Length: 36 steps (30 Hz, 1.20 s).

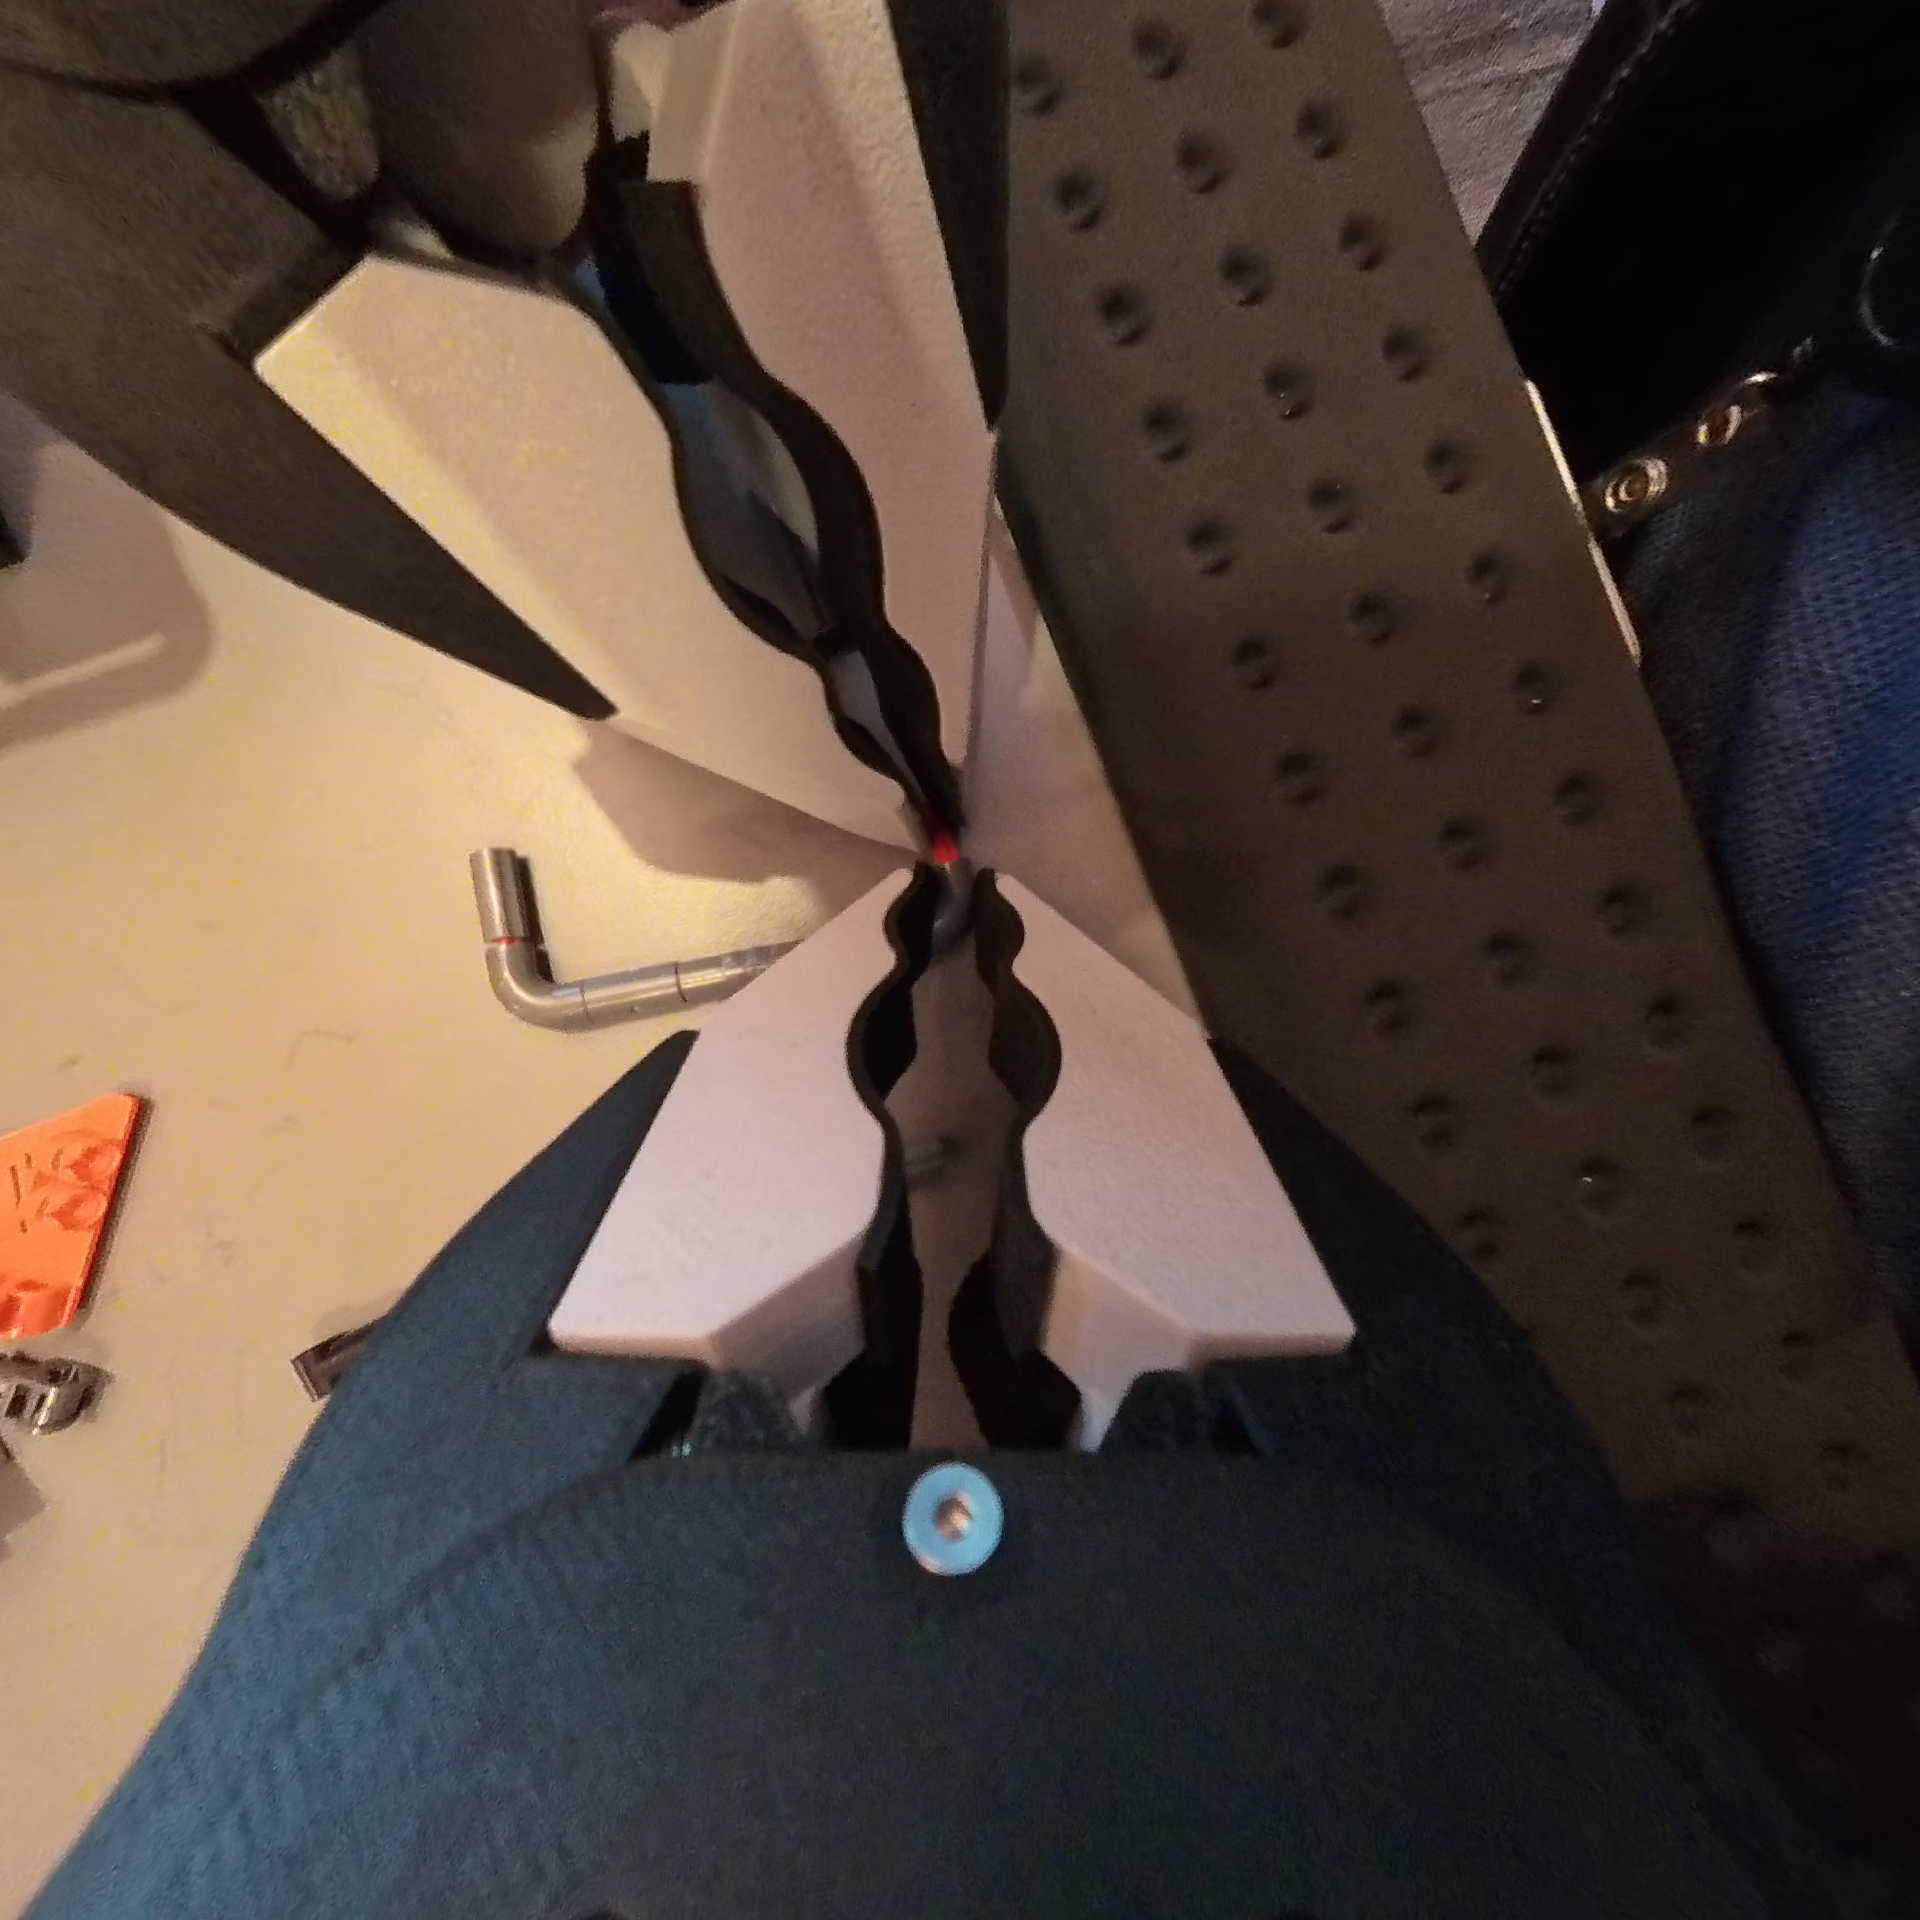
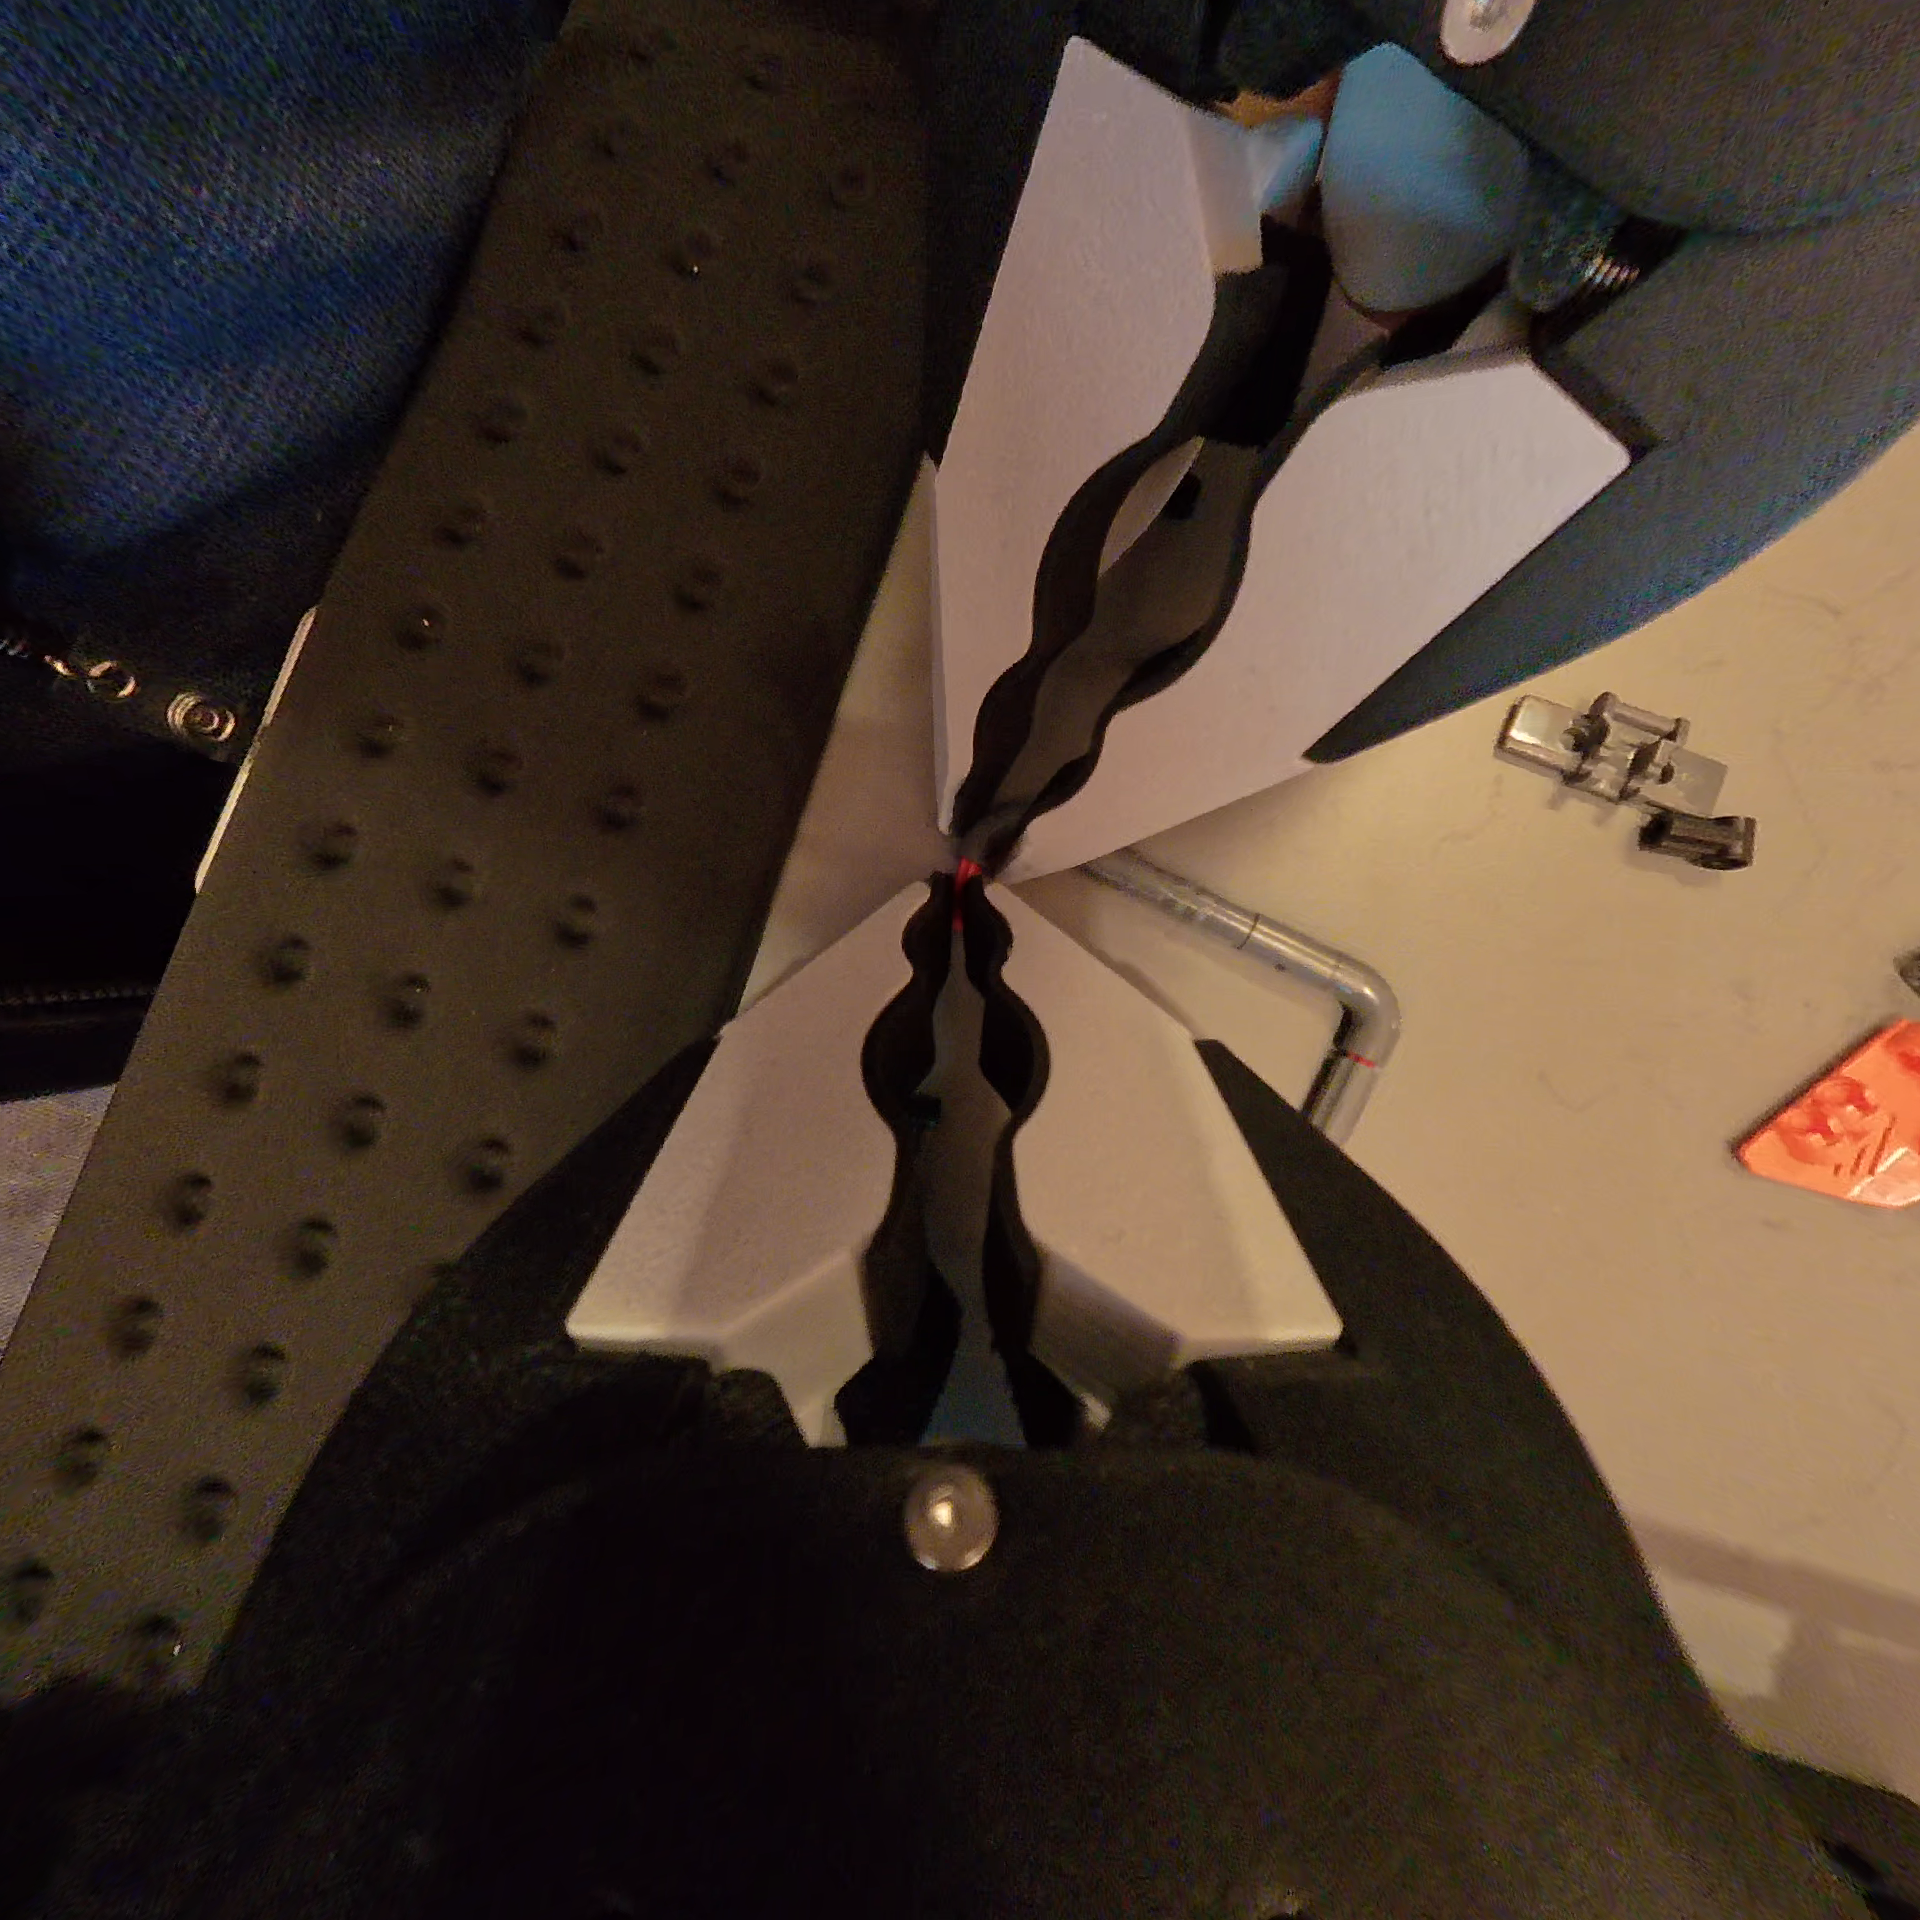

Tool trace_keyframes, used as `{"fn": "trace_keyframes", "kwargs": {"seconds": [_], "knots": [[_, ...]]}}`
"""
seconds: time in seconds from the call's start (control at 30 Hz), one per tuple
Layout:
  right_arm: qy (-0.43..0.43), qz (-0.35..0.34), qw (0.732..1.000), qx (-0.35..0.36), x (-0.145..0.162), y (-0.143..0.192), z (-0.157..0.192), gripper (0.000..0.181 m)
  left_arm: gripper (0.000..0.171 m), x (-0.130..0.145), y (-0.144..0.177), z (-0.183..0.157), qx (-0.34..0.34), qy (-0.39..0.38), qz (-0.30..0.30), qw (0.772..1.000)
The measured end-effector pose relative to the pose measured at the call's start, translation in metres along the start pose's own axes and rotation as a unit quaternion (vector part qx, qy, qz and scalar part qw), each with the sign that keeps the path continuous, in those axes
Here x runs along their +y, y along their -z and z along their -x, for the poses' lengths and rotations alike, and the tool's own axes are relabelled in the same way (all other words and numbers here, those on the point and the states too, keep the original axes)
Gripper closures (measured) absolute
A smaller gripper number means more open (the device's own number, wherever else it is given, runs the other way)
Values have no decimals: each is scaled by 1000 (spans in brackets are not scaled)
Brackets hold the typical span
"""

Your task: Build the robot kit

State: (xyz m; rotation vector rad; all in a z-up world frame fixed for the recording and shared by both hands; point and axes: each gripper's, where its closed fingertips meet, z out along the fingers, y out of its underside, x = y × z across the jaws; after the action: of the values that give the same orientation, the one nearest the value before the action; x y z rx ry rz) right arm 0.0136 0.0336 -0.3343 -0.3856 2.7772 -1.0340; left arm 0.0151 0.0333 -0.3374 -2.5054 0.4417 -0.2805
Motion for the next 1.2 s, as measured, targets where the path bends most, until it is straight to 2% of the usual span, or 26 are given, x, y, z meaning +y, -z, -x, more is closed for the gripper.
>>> {"fn": "trace_keyframes", "kwargs": {"seconds": [0.37, 0.7, 0.77, 0.87, 1.2], "knots": [[-65, -18, 997, 42, -3, -2, -2, 181, 166, 0, 0, 1, -6, 24, -11, 1000], [-151, -55, 983, 86, -3, -2, -2, 181, 165, 1, 1, 2, -36, 55, -21, 998], [-158, -57, 982, 89, -3, 1, -2, 171, 165, 0, 1, 3, -43, 53, -22, 997], [-156, -55, 981, 99, -3, 7, -3, 168, 165, 0, 0, 4, -46, 57, -23, 997], [-137, -24, 983, 119, 5, 2, 0, 180, 165, 0, 1, 4, -48, 61, -27, 997]]}}
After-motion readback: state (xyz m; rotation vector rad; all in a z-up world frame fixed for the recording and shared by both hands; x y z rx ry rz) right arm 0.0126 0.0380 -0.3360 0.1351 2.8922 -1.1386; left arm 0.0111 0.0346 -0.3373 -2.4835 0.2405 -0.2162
